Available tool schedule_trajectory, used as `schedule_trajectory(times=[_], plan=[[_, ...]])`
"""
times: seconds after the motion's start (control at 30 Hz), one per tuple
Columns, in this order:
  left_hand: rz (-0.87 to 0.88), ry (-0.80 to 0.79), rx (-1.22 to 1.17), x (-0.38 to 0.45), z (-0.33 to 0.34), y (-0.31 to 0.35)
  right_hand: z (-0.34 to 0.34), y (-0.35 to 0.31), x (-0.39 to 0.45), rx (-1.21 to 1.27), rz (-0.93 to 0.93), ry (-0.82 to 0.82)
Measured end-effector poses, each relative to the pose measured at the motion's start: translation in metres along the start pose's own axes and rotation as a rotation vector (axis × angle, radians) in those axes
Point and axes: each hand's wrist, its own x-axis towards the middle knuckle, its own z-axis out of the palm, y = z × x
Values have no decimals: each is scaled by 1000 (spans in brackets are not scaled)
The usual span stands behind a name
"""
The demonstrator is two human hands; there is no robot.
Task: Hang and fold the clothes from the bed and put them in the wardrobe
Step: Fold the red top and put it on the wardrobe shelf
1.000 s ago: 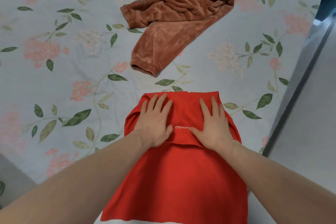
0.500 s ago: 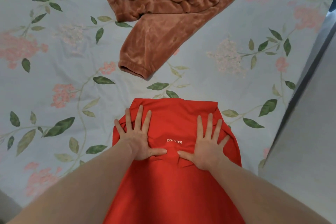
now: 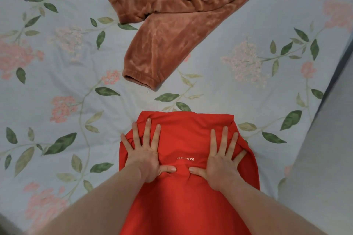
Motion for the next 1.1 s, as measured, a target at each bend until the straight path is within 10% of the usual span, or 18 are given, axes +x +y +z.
schedule_trajectory(times=[0.87, 1.1], plan=[[206, 427, -294, -93, 91, -46, 55, 12, -81, 220, -154, 303], [-144, 333, -783, -169, 151, -85, 107, 46, -157, 646, 176, 560]])
